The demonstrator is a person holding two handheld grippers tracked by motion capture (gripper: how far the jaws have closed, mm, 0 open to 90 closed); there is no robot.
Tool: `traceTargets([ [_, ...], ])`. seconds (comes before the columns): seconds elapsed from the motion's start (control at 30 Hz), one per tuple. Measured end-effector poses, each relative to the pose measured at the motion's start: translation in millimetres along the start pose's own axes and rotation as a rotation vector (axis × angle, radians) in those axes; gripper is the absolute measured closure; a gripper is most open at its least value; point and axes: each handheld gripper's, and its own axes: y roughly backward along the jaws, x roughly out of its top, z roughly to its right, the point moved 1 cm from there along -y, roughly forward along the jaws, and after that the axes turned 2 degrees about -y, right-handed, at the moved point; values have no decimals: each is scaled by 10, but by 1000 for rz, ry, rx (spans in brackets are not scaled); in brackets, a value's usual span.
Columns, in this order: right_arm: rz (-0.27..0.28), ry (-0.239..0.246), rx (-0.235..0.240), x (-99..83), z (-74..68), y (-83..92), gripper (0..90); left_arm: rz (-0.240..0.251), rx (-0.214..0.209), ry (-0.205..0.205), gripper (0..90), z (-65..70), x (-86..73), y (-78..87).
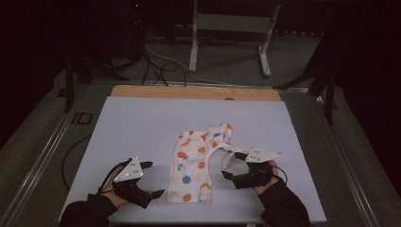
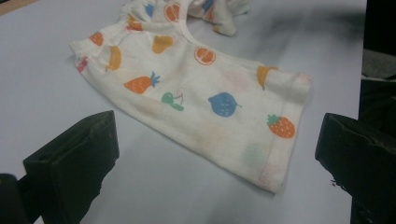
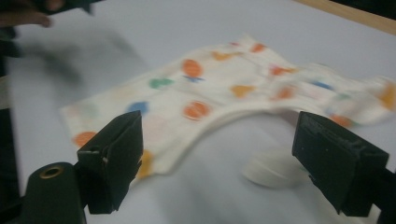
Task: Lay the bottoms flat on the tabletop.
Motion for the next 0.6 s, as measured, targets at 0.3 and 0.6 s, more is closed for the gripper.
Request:
traceTargets([
  [0.3, -34, -61, -71, -184, 280, 36, 252, -5, 60, 14, 6, -17, -51, -58],
  [0.6, -126, -109, -145, -407, 549, -89, 513, 22, 88, 34, 6, -48, -61, -61],
])
